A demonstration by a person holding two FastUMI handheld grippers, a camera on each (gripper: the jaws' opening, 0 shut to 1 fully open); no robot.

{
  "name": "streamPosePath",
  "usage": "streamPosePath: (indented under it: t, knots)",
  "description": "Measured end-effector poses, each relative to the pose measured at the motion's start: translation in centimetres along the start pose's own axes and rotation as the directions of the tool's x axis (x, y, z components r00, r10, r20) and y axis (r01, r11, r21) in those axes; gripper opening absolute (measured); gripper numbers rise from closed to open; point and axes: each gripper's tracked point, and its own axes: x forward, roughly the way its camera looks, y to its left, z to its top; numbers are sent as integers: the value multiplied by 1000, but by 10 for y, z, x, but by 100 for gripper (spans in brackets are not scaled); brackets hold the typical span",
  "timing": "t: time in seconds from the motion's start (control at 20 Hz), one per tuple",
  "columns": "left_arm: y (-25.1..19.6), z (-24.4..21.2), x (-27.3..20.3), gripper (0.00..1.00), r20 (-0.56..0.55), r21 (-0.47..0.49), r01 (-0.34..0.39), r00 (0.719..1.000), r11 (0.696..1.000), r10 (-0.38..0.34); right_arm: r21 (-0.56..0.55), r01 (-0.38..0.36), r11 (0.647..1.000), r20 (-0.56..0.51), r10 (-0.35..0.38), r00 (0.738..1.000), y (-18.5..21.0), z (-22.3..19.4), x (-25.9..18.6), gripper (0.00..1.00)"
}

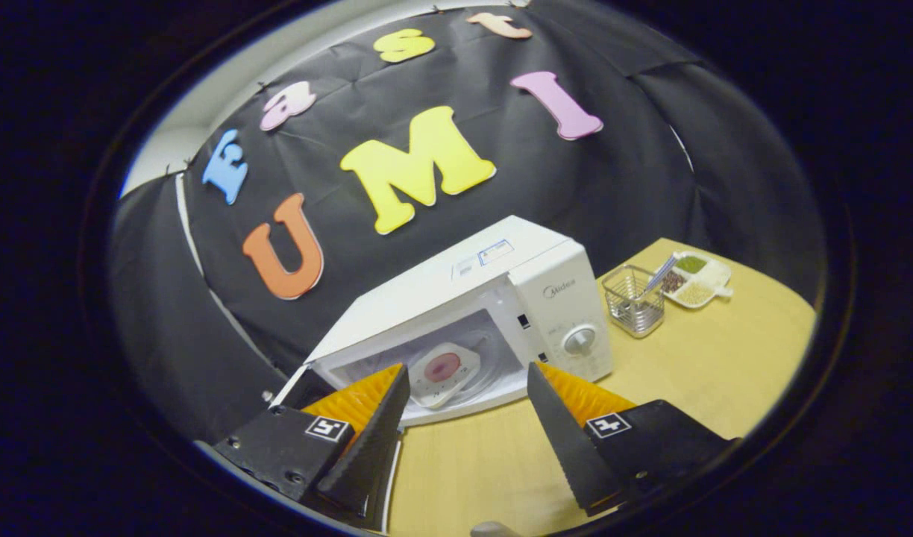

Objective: Open the microwave oven with the left hand, put the food in, and close the microwave oven.

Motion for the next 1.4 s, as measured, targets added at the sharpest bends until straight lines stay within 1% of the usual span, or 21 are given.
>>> streamPosePath:
  t: [0.05,0.1,0.15,0.25,0.3,0.35,0.5,0.65,0.7,0.75,0.8,0.85,0.9,0.95,1.0,1.05,1.1,1.15,1.2,1.25,1.4]
  knots:
    - [5,-3,2,95,-1,-9,-5,1000,1000,5,-32,-18,999,-20,18,1000,2,0,-20,100]
    - [8,-6,4,95,-8,-24,-12,1000,1000,12,-64,-41,997,-53,37,998,3,-1,-39,100]
    - [9,-8,5,95,-7,-36,-14,1000,999,14,-103,-43,994,-66,36,997,-3,-2,-57,100]
    - [11,-12,11,95,-3,-50,-15,1000,999,15,-186,-16,982,-46,8,999,-17,10,-87,100]
    - [14,-16,15,95,-4,-57,-15,1000,998,15,-220,-4,975,-36,-4,999,-23,16,-101,91]
    - [17,-21,18,95,-9,-67,-17,1000,998,17,-243,8,970,-29,-16,999,-29,21,-115,100]
    - [27,-40,26,95,-27,-76,-19,1000,997,17,-295,60,953,23,-56,998,-47,48,-141,100]
    - [33,-57,35,77,-52,-102,-12,999,995,7,-325,107,940,63,-92,994,-60,69,-162,100]
    - [35,-60,37,63,-53,-104,-5,999,995,-1,-320,116,940,74,-97,993,-62,75,-167,100]
    - [35,-61,41,52,-41,-109,5,999,994,-10,-311,125,942,83,-104,991,-65,80,-171,100]
    - [33,-62,43,32,-29,-118,20,999,993,-23,-306,129,943,87,-107,990,-67,83,-174,100]
    - [34,-69,48,41,-33,-128,22,999,991,-26,-299,136,944,85,-115,990,-71,85,-178,100]
    - [35,-79,52,13,-59,-139,23,998,990,-31,-294,137,946,91,-115,989,-72,89,-183,92]
    - [40,-92,55,8,-88,-145,5,996,989,-18,-288,141,947,99,-117,988,-72,93,-187,92]
    - [40,-104,55,12,-101,-147,10,995,989,-25,-282,149,948,111,-122,986,-73,98,-192,100]
    - [41,-111,57,12,-99,-130,7,995,992,-20,-276,154,949,117,-126,985,-74,100,-195,100]
    - [43,-128,61,0,-133,-112,9,991,994,-24,-266,161,950,126,-132,983,-74,102,-200,92]
    - [46,-140,61,0,-150,-83,4,989,997,-17,-259,167,951,130,-137,982,-77,102,-203,92]
    - [43,-150,61,0,-166,-81,19,986,997,-33,-257,176,950,126,-147,981,-80,102,-205,92]
    - [40,-158,61,0,-183,-79,24,982,997,-38,-261,182,948,127,-153,980,-81,101,-209,100]
    - [31,-172,57,0,-209,-71,43,976,997,-57,-290,210,934,129,-179,975,-87,105,-211,100]
